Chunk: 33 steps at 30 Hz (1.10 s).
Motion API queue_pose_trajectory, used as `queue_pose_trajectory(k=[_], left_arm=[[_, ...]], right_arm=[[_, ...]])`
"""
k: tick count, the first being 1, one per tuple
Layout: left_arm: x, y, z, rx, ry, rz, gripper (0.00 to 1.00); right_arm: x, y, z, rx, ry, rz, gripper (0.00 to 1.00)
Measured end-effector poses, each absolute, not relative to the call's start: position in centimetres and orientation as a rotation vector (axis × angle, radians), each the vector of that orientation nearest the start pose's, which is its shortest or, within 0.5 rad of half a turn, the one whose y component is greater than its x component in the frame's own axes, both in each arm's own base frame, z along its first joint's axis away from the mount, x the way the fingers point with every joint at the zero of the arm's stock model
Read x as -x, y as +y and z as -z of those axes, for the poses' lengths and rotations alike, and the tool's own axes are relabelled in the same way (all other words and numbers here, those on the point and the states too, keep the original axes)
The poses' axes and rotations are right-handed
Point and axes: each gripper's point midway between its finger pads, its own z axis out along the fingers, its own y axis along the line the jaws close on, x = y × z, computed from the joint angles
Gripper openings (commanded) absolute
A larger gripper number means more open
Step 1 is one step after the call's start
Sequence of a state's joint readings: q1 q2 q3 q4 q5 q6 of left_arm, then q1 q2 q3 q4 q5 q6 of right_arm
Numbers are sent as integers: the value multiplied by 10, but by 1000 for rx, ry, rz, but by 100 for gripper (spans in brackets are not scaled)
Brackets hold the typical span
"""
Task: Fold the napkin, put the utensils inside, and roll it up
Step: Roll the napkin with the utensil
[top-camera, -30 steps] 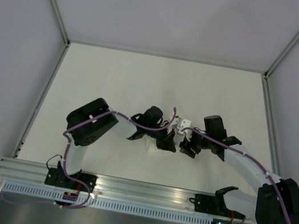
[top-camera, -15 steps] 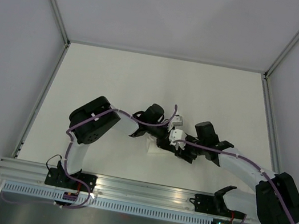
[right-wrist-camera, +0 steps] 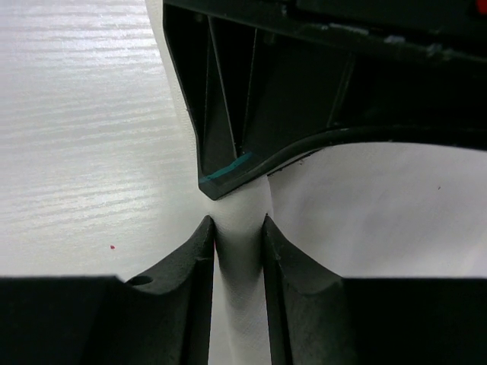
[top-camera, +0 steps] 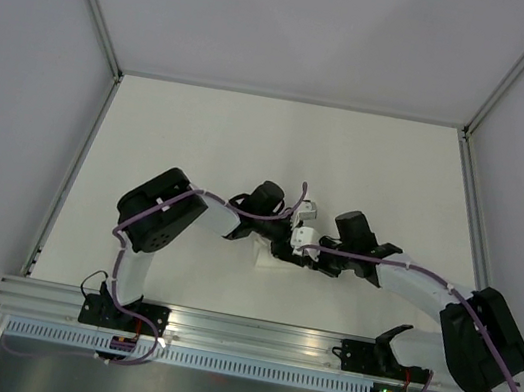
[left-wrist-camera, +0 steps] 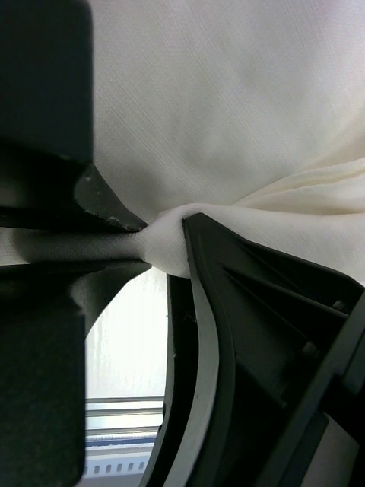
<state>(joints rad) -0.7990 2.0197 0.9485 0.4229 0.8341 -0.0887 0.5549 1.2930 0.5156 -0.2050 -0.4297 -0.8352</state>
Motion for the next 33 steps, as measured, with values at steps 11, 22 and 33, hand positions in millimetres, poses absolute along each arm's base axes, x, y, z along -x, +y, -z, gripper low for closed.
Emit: queue_pose_trajectory(k=[11, 22, 33], left_arm=[[-213, -376, -22, -1150, 2012, 1222, 36], [-238, -352, -29, -968, 2085, 1042, 54], [-257, -314, -70, -790, 1943, 850, 56]], right_arm=[[-216, 207, -17, 1781, 1792, -560, 2], [-227, 213, -17, 1824, 1816, -766, 0], [-231, 209, -16, 1741, 1998, -1031, 0]])
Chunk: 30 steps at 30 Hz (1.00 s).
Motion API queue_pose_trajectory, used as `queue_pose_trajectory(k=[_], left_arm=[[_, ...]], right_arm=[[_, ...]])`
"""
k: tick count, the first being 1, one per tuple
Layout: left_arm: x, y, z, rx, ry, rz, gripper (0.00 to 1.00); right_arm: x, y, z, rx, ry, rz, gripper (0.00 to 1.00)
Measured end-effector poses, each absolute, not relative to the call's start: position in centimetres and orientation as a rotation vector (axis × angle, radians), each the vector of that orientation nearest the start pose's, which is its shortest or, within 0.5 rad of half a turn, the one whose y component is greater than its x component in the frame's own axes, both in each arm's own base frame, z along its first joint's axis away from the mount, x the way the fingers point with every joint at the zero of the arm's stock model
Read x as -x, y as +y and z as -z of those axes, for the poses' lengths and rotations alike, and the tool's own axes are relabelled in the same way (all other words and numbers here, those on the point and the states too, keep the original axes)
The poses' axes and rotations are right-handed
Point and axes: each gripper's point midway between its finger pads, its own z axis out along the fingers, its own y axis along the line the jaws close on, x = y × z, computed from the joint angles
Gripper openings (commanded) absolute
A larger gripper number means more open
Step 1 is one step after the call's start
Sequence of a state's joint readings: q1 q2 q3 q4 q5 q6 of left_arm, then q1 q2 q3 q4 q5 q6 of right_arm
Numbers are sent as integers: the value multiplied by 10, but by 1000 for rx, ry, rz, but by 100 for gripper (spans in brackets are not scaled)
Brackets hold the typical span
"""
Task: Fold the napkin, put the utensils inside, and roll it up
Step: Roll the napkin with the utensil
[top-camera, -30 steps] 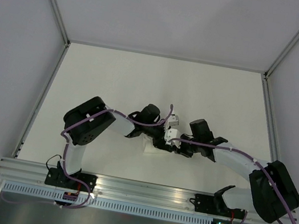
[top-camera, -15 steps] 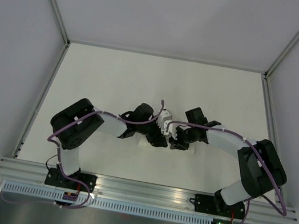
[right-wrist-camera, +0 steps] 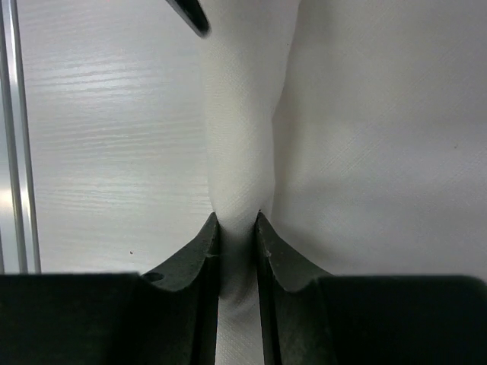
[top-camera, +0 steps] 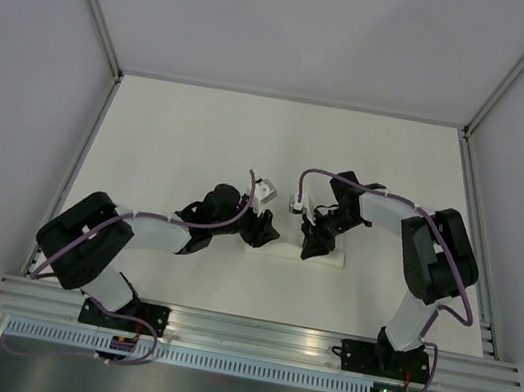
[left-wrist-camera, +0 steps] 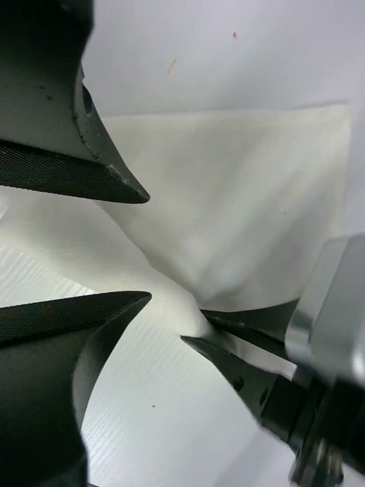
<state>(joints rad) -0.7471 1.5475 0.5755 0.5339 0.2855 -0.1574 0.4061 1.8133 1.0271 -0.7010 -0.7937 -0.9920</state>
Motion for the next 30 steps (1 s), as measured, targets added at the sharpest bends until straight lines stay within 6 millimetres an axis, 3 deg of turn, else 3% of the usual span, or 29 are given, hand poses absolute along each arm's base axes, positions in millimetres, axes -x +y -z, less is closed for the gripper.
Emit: queue_pose_trajectory(k=[7, 12, 17, 26, 30], left_arm=[[-257, -299, -108, -720, 1787, 806, 57], [-241, -315, -120, -845, 1680, 701, 57], [-222, -338, -106, -1059, 1611, 562, 60], [-207, -368, -47, -1404, 1561, 328, 66], [-208, -374, -31, -1486, 1532, 262, 67]], right_arm=[[-233, 210, -15, 1680, 2105, -1175, 0], [-233, 210, -15, 1654, 2157, -1217, 0], [-231, 210, -15, 1629, 2201, -1245, 1], [-225, 209, -14, 1593, 2260, -1292, 0], [-222, 208, -14, 1573, 2283, -1317, 0]])
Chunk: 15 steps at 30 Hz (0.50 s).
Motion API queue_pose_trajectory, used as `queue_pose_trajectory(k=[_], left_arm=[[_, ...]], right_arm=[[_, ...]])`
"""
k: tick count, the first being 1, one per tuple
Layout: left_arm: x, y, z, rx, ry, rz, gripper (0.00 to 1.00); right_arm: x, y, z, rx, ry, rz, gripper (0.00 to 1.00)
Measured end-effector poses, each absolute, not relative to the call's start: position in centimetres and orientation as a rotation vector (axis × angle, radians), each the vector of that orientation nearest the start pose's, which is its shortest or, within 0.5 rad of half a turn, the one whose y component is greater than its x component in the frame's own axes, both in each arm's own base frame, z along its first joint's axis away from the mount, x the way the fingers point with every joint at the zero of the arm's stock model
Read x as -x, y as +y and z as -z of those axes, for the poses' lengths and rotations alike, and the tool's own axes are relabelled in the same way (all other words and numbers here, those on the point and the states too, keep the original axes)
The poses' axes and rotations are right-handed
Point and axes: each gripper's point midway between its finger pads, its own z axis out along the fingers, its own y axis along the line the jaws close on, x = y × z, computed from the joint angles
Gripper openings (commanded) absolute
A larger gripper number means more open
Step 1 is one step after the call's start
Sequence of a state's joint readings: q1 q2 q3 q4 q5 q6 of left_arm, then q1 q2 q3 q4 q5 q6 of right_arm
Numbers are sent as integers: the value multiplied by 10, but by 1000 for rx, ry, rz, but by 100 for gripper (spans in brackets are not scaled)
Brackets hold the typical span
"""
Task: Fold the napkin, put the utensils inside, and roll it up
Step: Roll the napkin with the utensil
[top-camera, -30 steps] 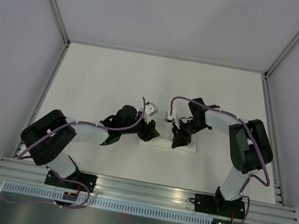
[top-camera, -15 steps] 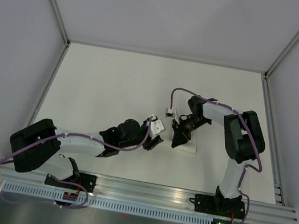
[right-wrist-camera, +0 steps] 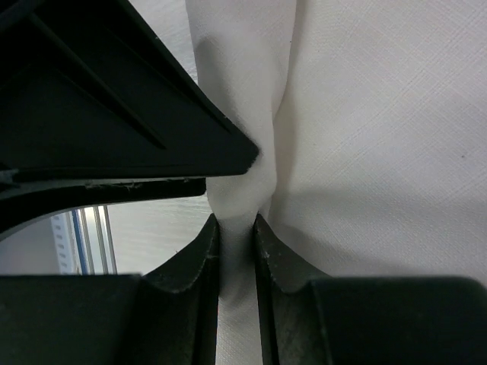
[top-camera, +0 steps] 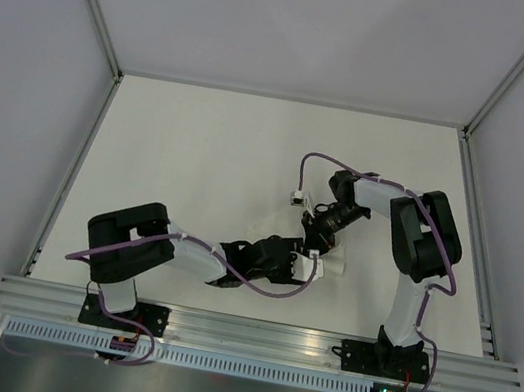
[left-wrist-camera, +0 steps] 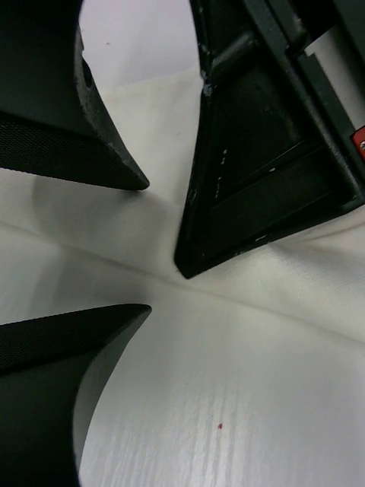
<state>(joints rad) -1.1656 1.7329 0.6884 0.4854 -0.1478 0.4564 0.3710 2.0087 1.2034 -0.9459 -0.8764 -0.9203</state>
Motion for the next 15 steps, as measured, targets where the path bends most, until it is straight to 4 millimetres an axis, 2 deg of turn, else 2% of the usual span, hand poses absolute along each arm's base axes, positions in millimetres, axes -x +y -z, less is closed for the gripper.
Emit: queue_pose_trajectory(k=[4, 8, 15], left_arm=[[-216, -380, -32, -1491, 1502, 223, 66], [-219, -383, -30, -1490, 1493, 210, 58], [-213, -388, -23, -1517, 1490, 234, 24]], right_arm=[[-218, 207, -14, 1559, 2305, -1339, 0], [-216, 206, -14, 1550, 2319, -1353, 0], [-218, 205, -13, 1529, 2339, -1373, 1]])
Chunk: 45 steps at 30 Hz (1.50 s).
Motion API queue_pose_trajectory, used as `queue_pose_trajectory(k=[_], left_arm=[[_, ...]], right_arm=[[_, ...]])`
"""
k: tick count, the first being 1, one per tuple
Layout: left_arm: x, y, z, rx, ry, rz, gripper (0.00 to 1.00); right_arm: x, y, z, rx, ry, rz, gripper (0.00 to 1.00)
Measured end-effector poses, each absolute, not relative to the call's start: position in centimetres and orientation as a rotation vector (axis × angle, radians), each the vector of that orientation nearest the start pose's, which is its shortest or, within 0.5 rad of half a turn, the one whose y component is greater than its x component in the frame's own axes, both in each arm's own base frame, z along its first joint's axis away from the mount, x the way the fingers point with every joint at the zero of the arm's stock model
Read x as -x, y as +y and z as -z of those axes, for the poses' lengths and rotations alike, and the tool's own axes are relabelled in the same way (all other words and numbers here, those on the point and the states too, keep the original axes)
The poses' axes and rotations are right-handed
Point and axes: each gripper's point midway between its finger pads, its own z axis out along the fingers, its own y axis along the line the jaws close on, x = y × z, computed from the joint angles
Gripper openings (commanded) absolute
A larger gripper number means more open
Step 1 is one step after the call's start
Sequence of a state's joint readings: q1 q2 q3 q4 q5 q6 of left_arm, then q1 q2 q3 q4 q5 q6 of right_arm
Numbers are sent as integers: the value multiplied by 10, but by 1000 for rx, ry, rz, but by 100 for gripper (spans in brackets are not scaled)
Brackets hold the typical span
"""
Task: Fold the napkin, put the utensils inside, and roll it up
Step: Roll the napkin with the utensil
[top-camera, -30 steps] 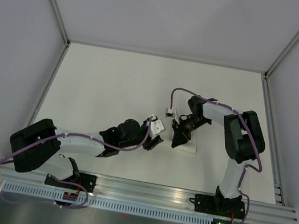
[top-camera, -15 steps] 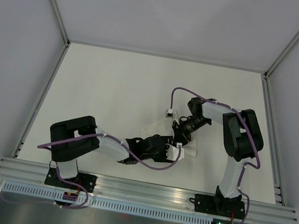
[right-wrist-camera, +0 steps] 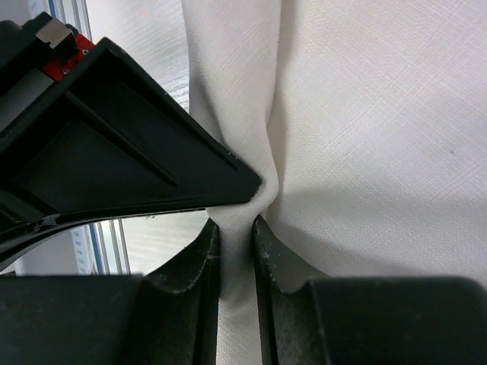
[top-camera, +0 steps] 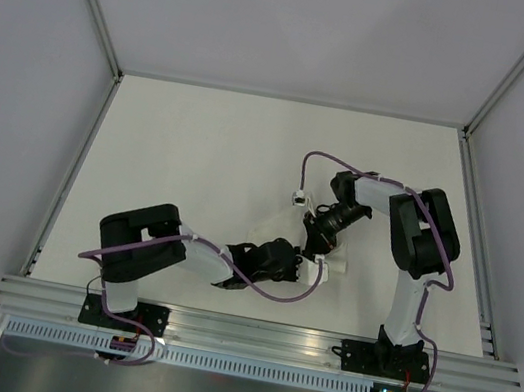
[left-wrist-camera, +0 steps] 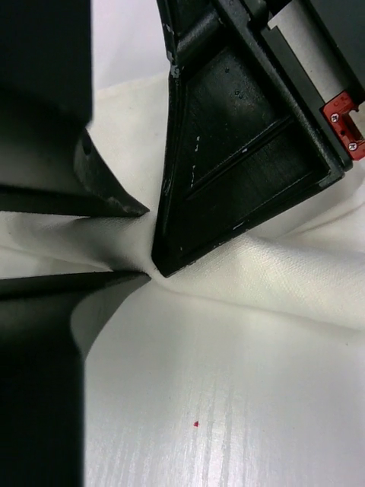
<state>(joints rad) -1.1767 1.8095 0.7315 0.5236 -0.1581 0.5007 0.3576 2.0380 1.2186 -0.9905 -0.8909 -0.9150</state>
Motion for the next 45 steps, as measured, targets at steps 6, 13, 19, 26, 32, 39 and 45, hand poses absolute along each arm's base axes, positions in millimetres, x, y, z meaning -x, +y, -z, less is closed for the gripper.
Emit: queue_pose_trajectory(k=[6, 13, 19, 26, 32, 39, 45], left_arm=[[-211, -395, -21, -1518, 1498, 259, 3], [-213, -403, -19, -1505, 1558, 390, 2], [-219, -405, -22, -1452, 1646, 600, 2], [-225, -400, -23, -1397, 1732, 818, 2], [-228, -400, -23, -1371, 1800, 1008, 2], [-232, -402, -22, -1339, 1878, 1247, 2], [-233, -400, -22, -1314, 1914, 1388, 2]], right_arm=[[-221, 200, -12, 1525, 2360, -1352, 7], [-222, 192, -15, 1549, 2340, -1254, 44], [-230, 186, -22, 1535, 2287, -1060, 62], [-266, 177, -34, 1376, 2221, -863, 64], [-282, 164, -59, 1265, 2102, -737, 66], [-256, 158, -67, 1335, 1971, -654, 67], [-223, 172, -50, 1521, 1835, -526, 69]])
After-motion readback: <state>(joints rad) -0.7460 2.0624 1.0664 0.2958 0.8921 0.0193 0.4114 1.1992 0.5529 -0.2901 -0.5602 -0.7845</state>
